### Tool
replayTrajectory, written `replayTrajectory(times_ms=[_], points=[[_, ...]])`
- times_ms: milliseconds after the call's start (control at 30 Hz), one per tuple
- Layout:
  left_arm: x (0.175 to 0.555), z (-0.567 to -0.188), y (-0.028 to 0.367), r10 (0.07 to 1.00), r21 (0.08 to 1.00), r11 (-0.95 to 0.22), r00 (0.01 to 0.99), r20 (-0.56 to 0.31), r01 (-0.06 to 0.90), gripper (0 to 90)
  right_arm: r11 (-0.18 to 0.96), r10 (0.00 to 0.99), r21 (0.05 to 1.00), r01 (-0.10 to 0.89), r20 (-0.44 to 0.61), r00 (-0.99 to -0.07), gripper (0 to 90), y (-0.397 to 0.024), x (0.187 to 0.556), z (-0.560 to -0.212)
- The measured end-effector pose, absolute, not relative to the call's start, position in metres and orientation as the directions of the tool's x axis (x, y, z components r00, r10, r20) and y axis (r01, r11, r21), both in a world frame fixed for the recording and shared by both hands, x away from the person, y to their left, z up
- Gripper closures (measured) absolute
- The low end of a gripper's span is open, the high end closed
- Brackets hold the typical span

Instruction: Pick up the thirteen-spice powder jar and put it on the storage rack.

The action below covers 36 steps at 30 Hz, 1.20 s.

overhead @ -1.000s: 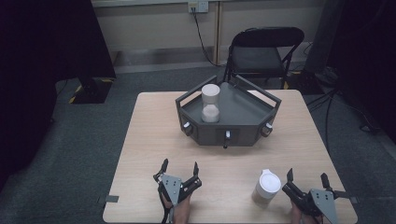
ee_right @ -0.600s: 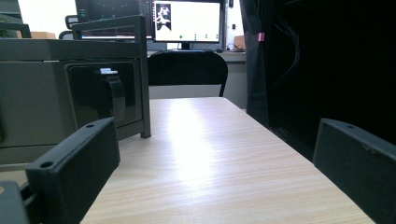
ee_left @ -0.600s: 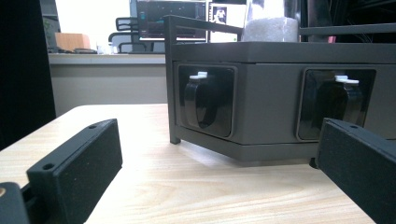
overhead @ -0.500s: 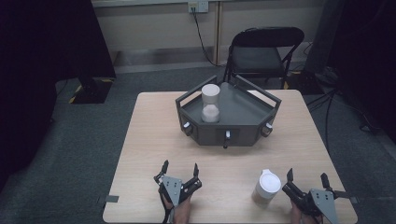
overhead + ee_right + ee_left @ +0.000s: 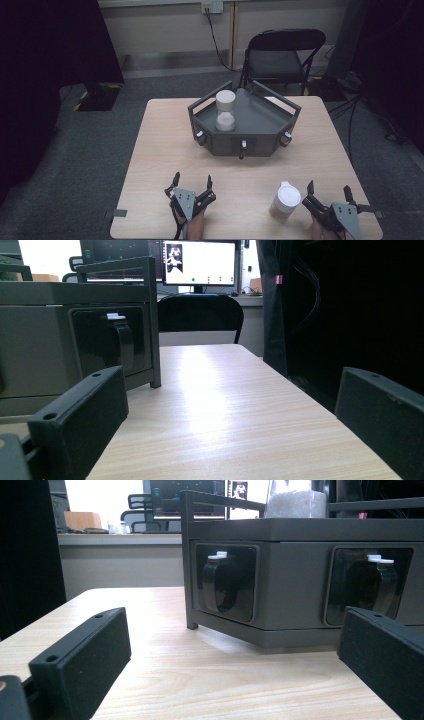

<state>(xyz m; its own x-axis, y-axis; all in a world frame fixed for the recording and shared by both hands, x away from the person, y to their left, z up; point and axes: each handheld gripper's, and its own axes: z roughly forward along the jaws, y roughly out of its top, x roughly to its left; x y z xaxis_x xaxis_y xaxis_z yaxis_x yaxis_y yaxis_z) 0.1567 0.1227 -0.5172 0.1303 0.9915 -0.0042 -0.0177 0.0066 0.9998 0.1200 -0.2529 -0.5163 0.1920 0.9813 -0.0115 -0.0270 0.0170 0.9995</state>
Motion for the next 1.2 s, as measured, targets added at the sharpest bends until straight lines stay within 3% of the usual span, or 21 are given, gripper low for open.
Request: replayTrajectory(times_ms=[867, 1200], points=[[0.156, -0.517, 0.121, 0.993, 1.000, 0.007, 0.118, -0.005, -0.017, 0.2, 0.024, 0.988, 0.999, -0.038, -0.018, 0.155, 0.0, -0.259, 0.116, -0.516], [0.156, -0.517, 0.121, 0.993, 1.000, 0.007, 0.115, -0.005, -0.018, 0.1, -0.060, 0.995, 0.993, -0.099, 0.068, 0.075, 0.0, -0.266, 0.103, -0.488]])
